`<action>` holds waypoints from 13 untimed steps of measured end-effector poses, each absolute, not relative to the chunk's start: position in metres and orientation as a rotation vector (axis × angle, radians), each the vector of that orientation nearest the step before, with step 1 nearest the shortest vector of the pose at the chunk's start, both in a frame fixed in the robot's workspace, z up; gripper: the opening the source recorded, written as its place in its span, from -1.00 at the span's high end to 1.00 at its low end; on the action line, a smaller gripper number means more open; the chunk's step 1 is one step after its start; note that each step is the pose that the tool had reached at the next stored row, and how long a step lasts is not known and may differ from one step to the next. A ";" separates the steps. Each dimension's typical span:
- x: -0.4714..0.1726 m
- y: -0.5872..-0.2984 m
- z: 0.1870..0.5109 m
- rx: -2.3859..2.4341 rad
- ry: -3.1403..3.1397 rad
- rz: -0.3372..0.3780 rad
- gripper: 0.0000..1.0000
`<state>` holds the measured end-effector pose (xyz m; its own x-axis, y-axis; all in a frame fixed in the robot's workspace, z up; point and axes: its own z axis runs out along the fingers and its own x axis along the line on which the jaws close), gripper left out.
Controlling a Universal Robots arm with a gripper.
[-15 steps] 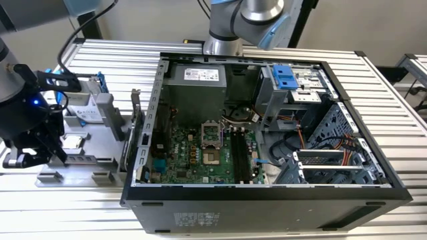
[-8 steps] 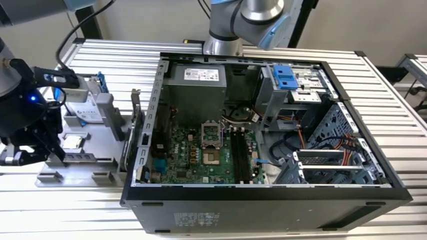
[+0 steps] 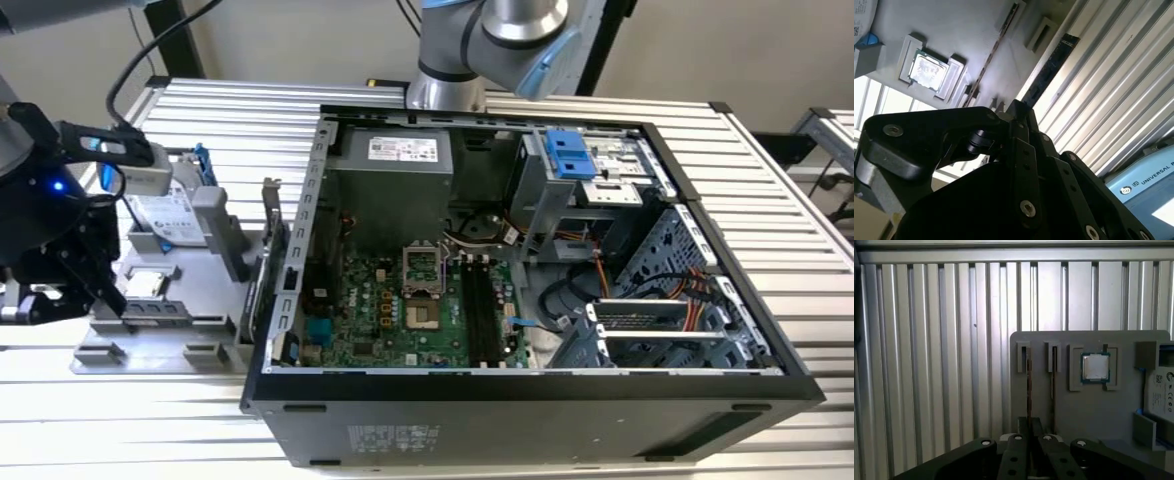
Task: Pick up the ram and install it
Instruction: 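Pick up the ram and move it above insertion slot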
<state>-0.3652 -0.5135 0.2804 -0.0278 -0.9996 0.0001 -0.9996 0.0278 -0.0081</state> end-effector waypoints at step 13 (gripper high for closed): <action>-0.365 -0.513 0.291 -2.186 2.248 -0.009 1.00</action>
<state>-0.3652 -0.5134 0.2906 -0.0278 -0.9996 0.0000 -0.9996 0.0278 -0.0082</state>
